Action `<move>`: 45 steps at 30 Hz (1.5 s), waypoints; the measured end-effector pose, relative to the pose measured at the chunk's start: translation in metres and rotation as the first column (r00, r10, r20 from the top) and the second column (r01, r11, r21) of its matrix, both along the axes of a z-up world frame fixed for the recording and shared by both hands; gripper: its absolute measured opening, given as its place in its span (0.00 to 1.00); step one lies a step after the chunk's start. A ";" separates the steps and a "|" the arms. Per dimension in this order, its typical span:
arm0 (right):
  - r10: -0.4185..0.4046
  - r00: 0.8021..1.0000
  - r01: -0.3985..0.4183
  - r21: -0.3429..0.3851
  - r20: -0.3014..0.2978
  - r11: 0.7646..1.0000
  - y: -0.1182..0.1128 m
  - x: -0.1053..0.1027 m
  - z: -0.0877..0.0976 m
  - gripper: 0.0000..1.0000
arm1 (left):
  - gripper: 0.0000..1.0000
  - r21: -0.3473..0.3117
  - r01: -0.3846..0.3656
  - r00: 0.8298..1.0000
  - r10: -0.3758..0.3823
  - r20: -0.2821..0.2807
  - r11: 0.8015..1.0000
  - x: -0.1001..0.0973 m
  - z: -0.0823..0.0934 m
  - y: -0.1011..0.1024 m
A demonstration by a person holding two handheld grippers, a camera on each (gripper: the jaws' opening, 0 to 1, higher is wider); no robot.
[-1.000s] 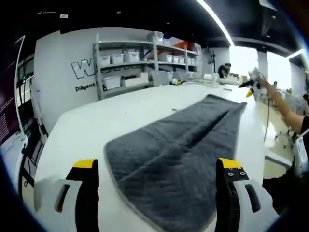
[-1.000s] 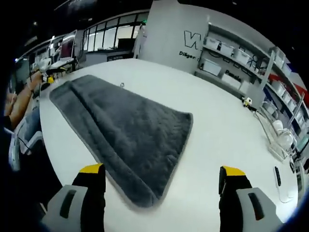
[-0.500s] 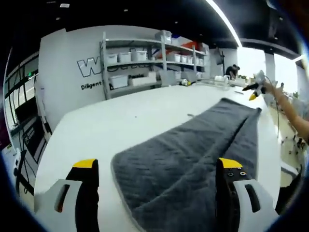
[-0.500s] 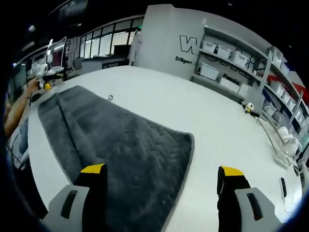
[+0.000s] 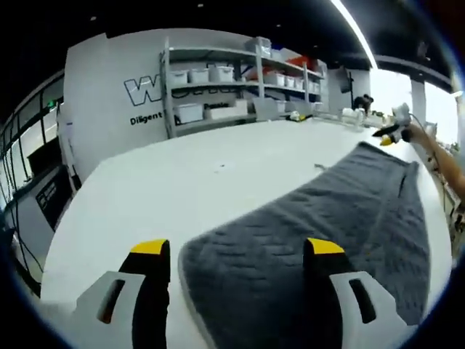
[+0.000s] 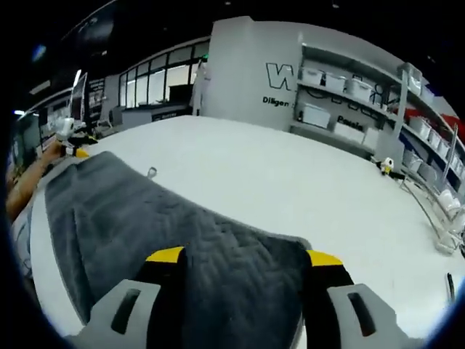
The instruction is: Open the folded towel by lifting each exposed corner and separating the folded layers until the towel lies flat within the target outline without major curled edges
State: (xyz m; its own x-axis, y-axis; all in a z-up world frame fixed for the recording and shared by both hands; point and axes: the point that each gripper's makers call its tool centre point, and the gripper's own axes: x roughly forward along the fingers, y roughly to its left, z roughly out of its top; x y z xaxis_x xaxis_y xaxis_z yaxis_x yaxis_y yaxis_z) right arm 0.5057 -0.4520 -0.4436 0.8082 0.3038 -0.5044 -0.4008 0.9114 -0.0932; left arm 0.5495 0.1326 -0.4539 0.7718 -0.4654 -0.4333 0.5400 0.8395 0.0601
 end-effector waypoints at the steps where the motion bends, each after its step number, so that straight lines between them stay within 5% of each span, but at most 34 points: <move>1: -0.003 1.000 0.003 0.003 0.004 1.000 0.000 0.007 -0.002 0.51 | 0.66 0.007 -0.003 1.000 0.003 -0.008 1.000 0.002 -0.004 0.001; 8: 0.037 0.998 -0.037 -0.003 -0.053 0.999 0.015 0.030 -0.024 0.38 | 0.36 0.043 0.027 0.998 -0.025 -0.053 0.999 0.007 -0.022 -0.001; 13: 0.045 0.995 -0.046 -0.018 -0.091 0.999 0.023 0.041 -0.042 0.33 | 0.34 0.125 0.042 0.996 -0.032 -0.080 0.991 0.012 -0.035 0.001; 25: 0.056 0.995 -0.059 -0.027 -0.083 0.998 0.021 0.053 -0.054 0.07 | 0.08 0.106 0.079 0.996 -0.073 -0.054 0.991 0.016 -0.036 -0.006; 34: 0.001 1.000 -0.001 -0.051 -0.017 0.999 0.016 0.076 -0.051 0.05 | 0.05 0.181 0.043 0.999 -0.041 -0.018 0.983 0.035 -0.035 -0.003; 45: -0.050 0.996 0.056 -0.093 0.069 0.994 0.015 0.100 -0.049 0.09 | 0.06 0.192 0.015 1.000 -0.016 0.004 0.981 0.047 -0.036 0.000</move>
